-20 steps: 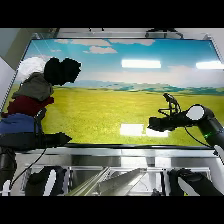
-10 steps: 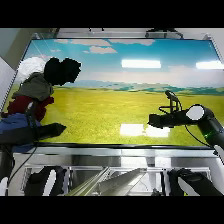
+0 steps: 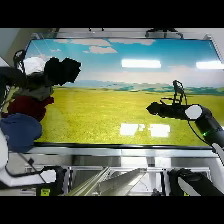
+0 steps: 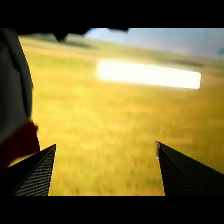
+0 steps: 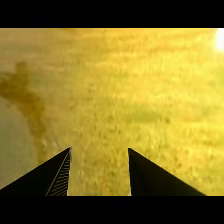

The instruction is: Fold the shirts.

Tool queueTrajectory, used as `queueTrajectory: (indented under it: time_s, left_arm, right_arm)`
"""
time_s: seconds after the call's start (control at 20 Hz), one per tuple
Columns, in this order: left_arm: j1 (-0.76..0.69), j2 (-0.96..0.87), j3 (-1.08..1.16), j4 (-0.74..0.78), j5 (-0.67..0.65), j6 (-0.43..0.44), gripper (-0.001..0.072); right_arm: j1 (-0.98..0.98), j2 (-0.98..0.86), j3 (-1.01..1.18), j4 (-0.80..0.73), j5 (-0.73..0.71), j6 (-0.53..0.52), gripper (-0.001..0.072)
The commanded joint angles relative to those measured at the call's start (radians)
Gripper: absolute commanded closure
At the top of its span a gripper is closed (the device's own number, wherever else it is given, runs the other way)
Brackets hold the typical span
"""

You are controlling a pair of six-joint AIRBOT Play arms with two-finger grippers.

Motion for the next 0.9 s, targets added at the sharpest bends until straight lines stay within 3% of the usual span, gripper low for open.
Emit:
queueTrajectory:
  time_s: [0.0,0.15,0.35,0.45,0.5,0.6,0.75,0.85]
  left_arm:
    - [0.000,-0.391,0.410,0.014,0.013,0.003,0.0018]
    - [0.001,-0.582,0.600,0.057,0.027,0.003,0.0019]
    - [0.000,-0.628,0.525,0.154,-0.177,0.004,0.0019]
    - [0.000,-0.628,0.492,0.150,-0.209,0.003,0.0022]
    - [-0.006,-0.627,0.494,0.142,-0.202,0.003,0.0185]
    - [-0.023,-0.612,0.531,0.142,-0.151,0.003,0.0701]
    - [-0.072,-0.556,0.607,0.121,-0.050,0.014,0.0696]
    - [-0.108,-0.463,0.569,-0.013,-0.022,0.068,0.0697]
  right_arm:
    - [0.000,-0.051,0.000,-0.013,-0.074,0.000,0.0304]
    - [0.000,-0.106,0.000,-0.016,-0.087,0.000,0.0303]
    - [0.000,-0.158,0.000,-0.016,-0.096,0.000,0.0304]
    - [0.000,-0.167,0.000,-0.016,-0.098,0.000,0.0304]
    - [0.000,-0.168,0.000,-0.016,-0.101,0.000,0.0304]
    - [0.000,-0.168,0.001,-0.016,-0.104,0.000,0.0305]
    - [0.000,-0.168,0.001,-0.016,-0.092,-0.002,0.0369]
    - [0.000,-0.166,0.006,-0.016,-0.066,-0.025,0.0367]
